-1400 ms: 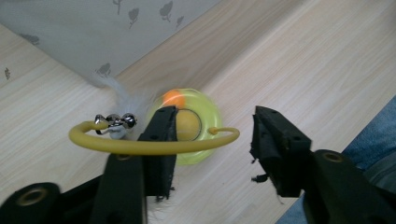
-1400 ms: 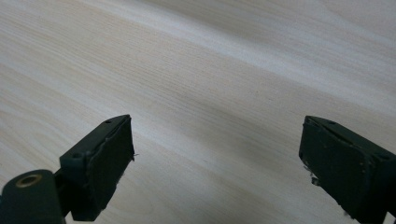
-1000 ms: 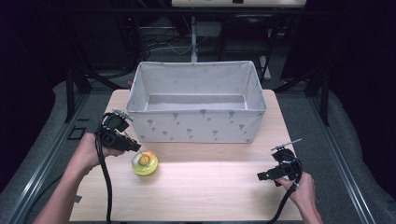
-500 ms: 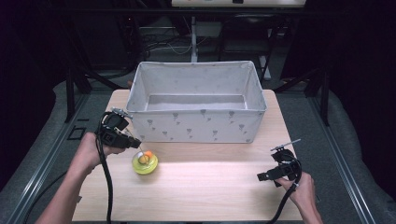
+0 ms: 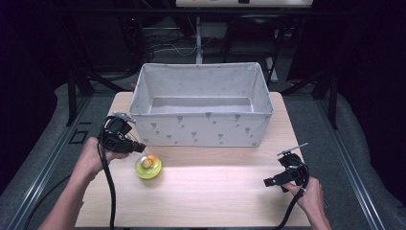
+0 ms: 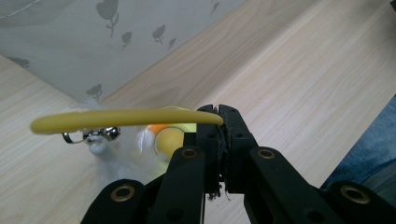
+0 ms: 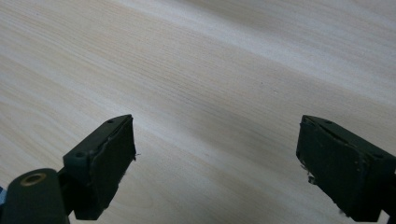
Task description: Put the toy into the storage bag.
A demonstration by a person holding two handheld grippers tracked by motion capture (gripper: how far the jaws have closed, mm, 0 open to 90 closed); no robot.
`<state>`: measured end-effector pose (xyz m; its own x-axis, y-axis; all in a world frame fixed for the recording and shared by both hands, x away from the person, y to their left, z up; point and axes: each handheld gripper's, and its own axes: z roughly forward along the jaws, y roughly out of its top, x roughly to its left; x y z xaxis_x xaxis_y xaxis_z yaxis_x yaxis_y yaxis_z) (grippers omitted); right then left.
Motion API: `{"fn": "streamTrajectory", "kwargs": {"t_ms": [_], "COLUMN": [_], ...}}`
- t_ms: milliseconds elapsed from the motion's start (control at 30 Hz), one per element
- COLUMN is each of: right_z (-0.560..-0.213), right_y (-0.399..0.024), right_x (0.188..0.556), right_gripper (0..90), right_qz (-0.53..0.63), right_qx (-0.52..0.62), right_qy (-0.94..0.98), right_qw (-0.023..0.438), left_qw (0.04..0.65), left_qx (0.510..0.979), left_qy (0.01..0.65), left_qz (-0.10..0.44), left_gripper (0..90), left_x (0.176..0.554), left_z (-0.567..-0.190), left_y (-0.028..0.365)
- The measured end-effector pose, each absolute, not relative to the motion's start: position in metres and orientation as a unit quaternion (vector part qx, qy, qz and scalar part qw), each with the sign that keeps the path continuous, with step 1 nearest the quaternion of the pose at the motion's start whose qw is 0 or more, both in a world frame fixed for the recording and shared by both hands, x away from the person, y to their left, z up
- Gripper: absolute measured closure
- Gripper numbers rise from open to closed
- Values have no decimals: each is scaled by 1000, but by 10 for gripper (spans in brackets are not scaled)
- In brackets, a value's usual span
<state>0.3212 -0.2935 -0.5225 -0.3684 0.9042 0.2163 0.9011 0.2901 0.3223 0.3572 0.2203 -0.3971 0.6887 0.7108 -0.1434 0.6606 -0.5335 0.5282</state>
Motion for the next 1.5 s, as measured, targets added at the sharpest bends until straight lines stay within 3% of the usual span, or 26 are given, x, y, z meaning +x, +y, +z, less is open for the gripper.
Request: {"fn": "streamTrajectory", "kwargs": {"t_ms": [867,1500], "right_z": [-522,-522], "right_y": [-294,-296], "right_x": [321,321], "right_gripper": [115,108], "right_qz": [195,198], "right_qx": [561,561], "right_qy": [804,804], "right_qw": [0,3], "left_qw": [276,248], "left_qx": [856,846], "left_qy": [430,463], "left_qz": [78,87], "left_gripper": [879,879], "left_x": [358,383], "left_z": [-375,-365], "left_y": [278,305]}}
